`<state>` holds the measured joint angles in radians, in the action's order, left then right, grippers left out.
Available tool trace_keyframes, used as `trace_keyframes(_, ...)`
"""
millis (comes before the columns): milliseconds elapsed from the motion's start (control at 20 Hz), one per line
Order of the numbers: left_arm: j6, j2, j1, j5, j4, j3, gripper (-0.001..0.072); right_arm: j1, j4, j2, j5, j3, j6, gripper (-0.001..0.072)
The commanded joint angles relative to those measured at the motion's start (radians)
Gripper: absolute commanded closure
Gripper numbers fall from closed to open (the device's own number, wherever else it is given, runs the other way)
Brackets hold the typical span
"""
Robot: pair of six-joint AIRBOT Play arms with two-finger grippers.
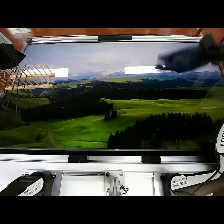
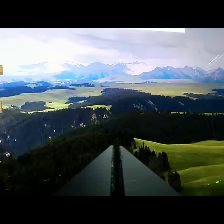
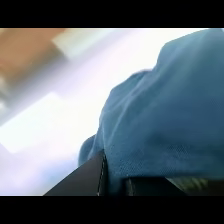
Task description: Fold the shirts.
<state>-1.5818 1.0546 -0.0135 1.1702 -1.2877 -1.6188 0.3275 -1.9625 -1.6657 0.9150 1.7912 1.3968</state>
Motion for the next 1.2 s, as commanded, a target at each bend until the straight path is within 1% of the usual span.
trace_keyframes(0,0.003,0.000,0.001,0.002,0.001,0.000,0.0671,0.040,0.182,0.009,0.261,-0.175,-0.067,0.0645)
trace_keyframes(150,0.003,0.000,0.000,0.002,0.001,0.000,0.0671,0.060,0.206,0.087,0.239,-0.349,-0.096,0.0645)
trace_keyframes(400,0.003,0.000,0.000,0.001,0.001,0.000,0.0671,0.085,0.222,0.218,0.283,-0.541,-0.155,0.0645)
trace_keyframes(600,0.004,0.000,0.000,0.002,0.001,0.000,0.0671,0.088,0.221,0.283,0.240,-0.721,-0.238,0.0645)
trace_keyframes(750,0.004,0.000,0.001,0.002,0.001,0.000,0.0671,0.088,0.182,0.295,0.185,-0.802,-0.269,0.0638)
trace_keyframes(800,0.004,0.001,0.000,0.002,0.001,0.000,0.0671,0.088,0.178,0.295,0.185,-0.805,-0.275,0.0506)
trace_keyframes(850,0.004,0.002,0.001,0.002,0.001,0.000,0.0671,0.090,0.180,0.303,0.198,-0.805,-0.243,0.0253)
trace_keyframes(900,0.004,0.003,0.001,0.002,0.001,0.000,0.0671,0.096,0.196,0.320,0.229,-0.797,-0.188,0.0195)
trace_keyframes(1000,0.019,0.008,0.001,0.002,0.001,0.000,0.0671,0.114,0.311,0.375,0.323,-0.751,-0.152,0.0196)
trace_keyframes(1100,0.028,0.017,0.001,0.003,0.002,0.000,0.0671,0.129,0.441,0.440,0.428,-0.655,-0.060,0.0196)
trace_keyframes(1150,0.032,0.023,0.001,0.002,0.002,0.000,0.0671,0.132,0.527,0.470,0.450,-0.587,-0.031,0.0196)
